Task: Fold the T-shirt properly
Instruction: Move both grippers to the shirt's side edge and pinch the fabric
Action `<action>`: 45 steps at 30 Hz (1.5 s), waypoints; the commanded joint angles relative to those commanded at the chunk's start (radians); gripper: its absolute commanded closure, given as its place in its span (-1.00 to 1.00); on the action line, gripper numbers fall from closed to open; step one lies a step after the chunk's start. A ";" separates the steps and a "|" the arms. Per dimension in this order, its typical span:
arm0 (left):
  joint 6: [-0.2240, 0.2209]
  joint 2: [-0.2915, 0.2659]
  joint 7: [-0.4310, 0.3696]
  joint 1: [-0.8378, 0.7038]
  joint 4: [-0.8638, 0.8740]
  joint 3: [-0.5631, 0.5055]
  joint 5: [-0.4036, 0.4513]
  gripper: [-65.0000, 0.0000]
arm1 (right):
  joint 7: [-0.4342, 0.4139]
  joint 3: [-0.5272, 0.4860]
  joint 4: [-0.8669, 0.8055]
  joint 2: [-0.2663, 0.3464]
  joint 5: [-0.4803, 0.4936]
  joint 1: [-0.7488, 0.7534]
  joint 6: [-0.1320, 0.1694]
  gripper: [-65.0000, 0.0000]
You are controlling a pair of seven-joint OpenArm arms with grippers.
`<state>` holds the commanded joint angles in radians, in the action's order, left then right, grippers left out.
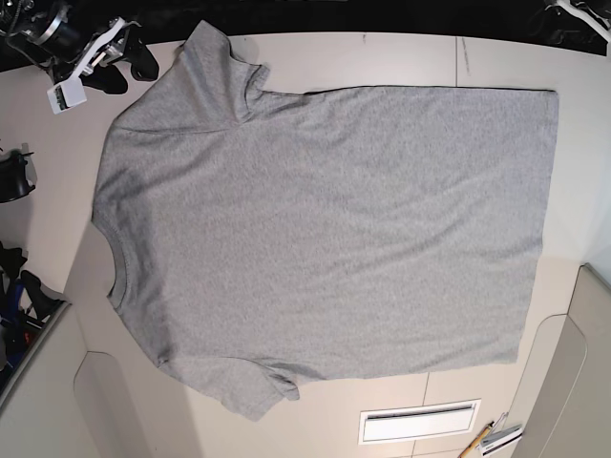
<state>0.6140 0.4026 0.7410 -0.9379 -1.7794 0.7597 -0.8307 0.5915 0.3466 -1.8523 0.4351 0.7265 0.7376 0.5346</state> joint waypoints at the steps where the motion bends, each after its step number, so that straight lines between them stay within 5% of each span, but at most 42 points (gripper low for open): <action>1: 0.000 0.003 0.002 0.010 0.000 0.000 0.000 -0.30 | 0.016 0.000 0.019 -0.007 0.004 0.000 0.000 -0.12; 9: 0.000 0.042 0.005 0.069 0.000 0.000 -0.002 -0.30 | 0.068 -0.003 0.114 -0.073 0.053 -0.029 0.023 -0.12; 20: -0.003 0.132 0.005 0.216 0.163 -0.011 -0.020 -0.30 | 0.068 -0.042 0.149 -0.073 0.070 -0.082 0.027 -0.12; 29: 0.019 0.132 0.027 0.292 0.333 -0.058 -0.121 -0.30 | 0.072 -0.051 0.149 -0.131 0.078 -0.083 0.046 -0.12; 42: 0.020 0.127 0.076 0.341 0.339 -0.237 -0.085 -0.30 | 0.072 -0.063 0.149 -0.192 0.085 -0.086 0.047 -0.12; 45: 0.063 0.127 0.079 0.340 0.339 -0.238 -0.086 -0.30 | 0.072 -0.064 0.149 -0.217 0.085 -0.098 0.046 -0.12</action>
<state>0.6773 0.5293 0.8204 -0.5980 -1.4403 0.5220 -0.9165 0.6636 0.2829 -1.7031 0.2184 0.8120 0.6395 0.5808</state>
